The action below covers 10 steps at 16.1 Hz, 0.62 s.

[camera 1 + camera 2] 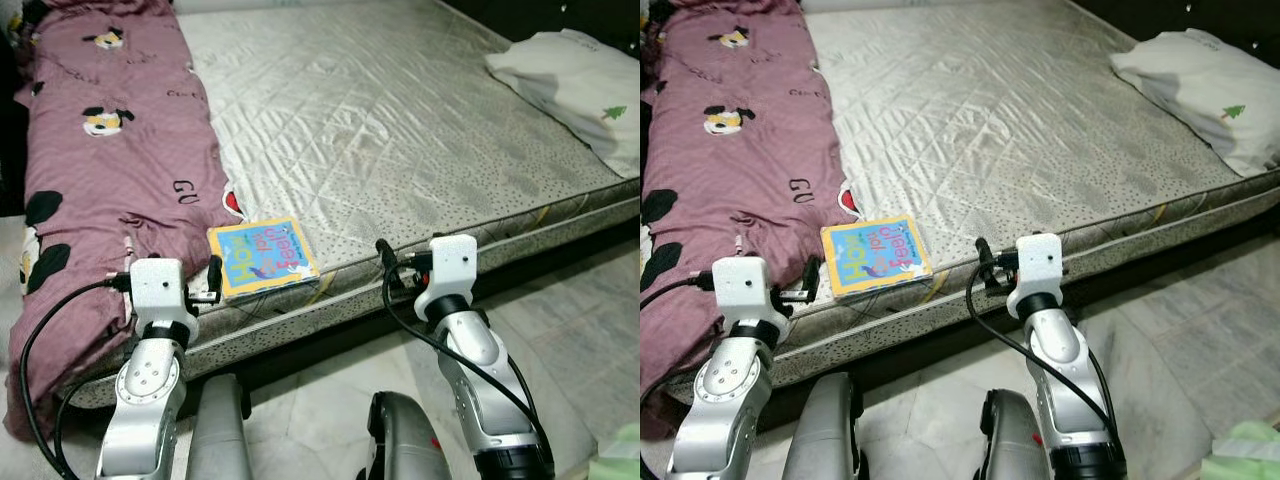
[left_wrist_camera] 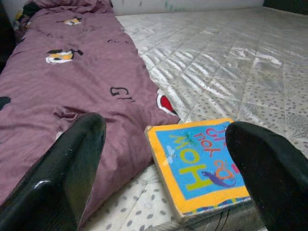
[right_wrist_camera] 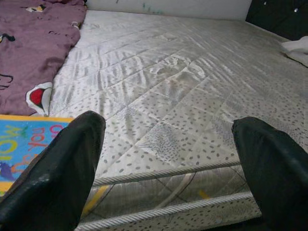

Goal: Clean up the room

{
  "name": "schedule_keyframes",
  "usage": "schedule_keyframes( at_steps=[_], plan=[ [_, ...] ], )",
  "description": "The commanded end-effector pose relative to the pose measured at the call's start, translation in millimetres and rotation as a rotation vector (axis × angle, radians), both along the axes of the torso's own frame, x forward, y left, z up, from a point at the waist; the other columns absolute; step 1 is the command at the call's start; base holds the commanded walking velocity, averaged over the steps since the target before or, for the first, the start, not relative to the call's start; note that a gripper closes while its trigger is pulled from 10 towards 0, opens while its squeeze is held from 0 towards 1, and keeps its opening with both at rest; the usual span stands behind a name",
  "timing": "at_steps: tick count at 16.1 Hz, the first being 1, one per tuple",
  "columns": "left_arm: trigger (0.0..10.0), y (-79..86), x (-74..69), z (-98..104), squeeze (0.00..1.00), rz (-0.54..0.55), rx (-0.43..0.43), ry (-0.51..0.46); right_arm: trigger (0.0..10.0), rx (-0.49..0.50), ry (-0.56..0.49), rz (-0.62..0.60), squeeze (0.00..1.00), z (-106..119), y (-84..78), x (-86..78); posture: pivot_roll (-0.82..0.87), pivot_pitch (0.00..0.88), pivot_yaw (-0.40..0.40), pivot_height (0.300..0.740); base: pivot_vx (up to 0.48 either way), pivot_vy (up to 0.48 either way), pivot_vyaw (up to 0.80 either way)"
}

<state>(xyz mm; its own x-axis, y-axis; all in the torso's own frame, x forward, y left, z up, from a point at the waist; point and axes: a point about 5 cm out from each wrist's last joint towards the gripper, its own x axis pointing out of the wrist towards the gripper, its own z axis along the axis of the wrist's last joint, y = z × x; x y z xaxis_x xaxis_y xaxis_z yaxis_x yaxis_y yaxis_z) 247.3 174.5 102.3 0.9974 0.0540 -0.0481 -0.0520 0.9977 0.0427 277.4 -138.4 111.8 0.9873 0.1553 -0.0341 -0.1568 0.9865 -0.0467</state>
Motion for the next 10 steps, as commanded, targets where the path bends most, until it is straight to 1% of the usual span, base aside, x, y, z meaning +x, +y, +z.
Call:
schedule_keyframes(
  at_steps=[1, 6, 8, 10],
  plan=[
    [10.0, 0.0, 1.1, 1.3, 0.0, -0.009, -0.001, -0.006, 10.0, -0.006, -0.013, 0.008, 0.0, 2.7, 0.6, 1.2, 0.03, 0.042, -0.036, 0.58, 0.304, 0.0, 0.0],
    [10.0, -1.5, 1.4, 0.7, 0.0, -0.022, -0.004, -0.001, 10.0, -0.009, -0.014, 0.01, 0.0, 2.7, 0.8, 1.3, 0.03, 0.04, -0.036, 0.58, 0.311, 0.0, 0.0],
    [10.0, -2.3, 1.6, 0.3, 0.0, -0.024, -0.005, 0.0, 10.0, -0.011, -0.012, 0.012, 0.0, 2.3, 0.7, 1.4, 0.03, 0.036, -0.038, 0.58, 0.396, 0.0, 0.0],
    [10.0, -1.3, 1.8, -1.6, 0.0, -0.011, 0.007, 0.014, 10.0, -0.011, -0.011, 0.015, 0.0, 1.9, 1.0, 1.2, 0.03, 0.035, -0.038, 0.58, 0.0, 0.0, 0.0]
  ],
)
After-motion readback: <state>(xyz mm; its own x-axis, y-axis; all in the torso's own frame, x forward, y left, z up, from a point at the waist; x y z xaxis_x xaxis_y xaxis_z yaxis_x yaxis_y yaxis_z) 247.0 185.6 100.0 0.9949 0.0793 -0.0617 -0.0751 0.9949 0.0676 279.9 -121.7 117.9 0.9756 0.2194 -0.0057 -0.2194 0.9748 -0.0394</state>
